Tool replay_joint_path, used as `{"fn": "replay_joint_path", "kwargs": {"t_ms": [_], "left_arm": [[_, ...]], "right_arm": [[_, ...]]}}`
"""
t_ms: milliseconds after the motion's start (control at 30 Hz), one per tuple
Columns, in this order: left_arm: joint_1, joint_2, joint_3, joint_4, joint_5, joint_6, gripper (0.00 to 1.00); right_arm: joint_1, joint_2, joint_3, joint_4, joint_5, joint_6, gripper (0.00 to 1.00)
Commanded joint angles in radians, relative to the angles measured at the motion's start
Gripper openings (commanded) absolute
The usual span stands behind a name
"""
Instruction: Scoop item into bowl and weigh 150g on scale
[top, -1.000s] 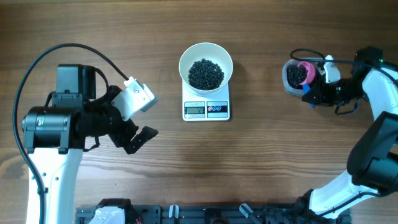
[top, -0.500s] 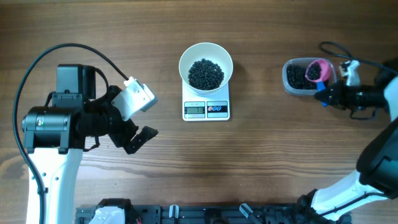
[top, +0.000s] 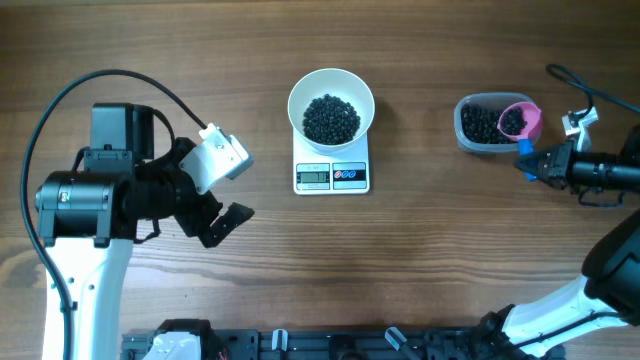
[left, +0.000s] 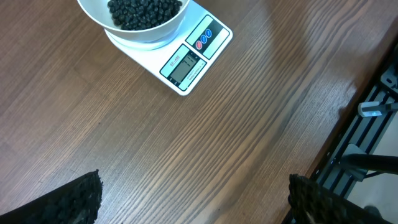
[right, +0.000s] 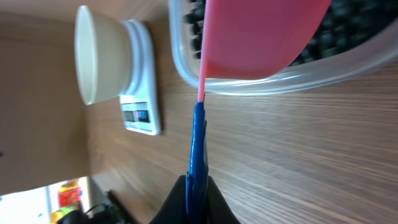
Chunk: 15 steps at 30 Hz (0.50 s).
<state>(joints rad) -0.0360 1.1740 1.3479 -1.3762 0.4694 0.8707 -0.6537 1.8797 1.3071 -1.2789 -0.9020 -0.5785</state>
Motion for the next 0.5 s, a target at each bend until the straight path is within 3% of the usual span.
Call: {"fn": "replay_joint_path", "kwargs": {"t_ms": [0,300,467], "left_arm": [[0.008,-0.009,0.018,0.002,0.009,0.016,1.00],[0.008,-0.009,0.018,0.002,0.009,0.016,1.00],[0.008,-0.009,0.018,0.002,0.009,0.016,1.00]], "right_arm": [[-0.004,0.011,0.013,-0.050,-0.160,-0.096,0.04],[0.079,-0.015,0.013,-0.107,-0.266,-0.101,0.05],[0.226,-0.046,0.016,-0.105,-0.338,-0.094,0.05]]}}
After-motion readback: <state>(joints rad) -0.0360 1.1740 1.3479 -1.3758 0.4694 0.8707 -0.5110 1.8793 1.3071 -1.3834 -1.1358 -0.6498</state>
